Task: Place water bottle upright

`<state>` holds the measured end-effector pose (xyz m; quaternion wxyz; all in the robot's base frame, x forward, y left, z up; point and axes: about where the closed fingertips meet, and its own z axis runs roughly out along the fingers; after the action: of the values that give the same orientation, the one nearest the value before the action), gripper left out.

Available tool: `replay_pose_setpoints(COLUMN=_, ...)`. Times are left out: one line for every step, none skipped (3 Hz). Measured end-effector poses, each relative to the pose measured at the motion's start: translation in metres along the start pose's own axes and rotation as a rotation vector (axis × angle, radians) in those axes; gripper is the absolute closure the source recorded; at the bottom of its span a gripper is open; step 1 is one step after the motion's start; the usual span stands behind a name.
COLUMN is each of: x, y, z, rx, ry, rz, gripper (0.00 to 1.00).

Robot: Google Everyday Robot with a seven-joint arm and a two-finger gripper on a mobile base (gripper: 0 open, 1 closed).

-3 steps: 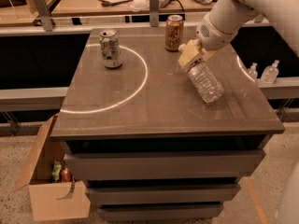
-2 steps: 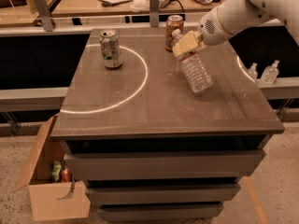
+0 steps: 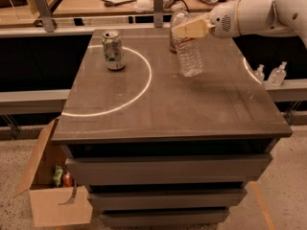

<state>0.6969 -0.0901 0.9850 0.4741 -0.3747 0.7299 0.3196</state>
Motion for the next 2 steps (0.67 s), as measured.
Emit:
replay_pose_setpoints(x=0.0011, y=0.0018, z=0.0045, rx=0.005, ry=0.014, rz=-0.041, gripper=1.0)
replay_pose_setpoints(x=0.0075, y=0.0037, z=-0.0009, rx=0.03, ry=-0.063, rz=0.016, gripper=1.0)
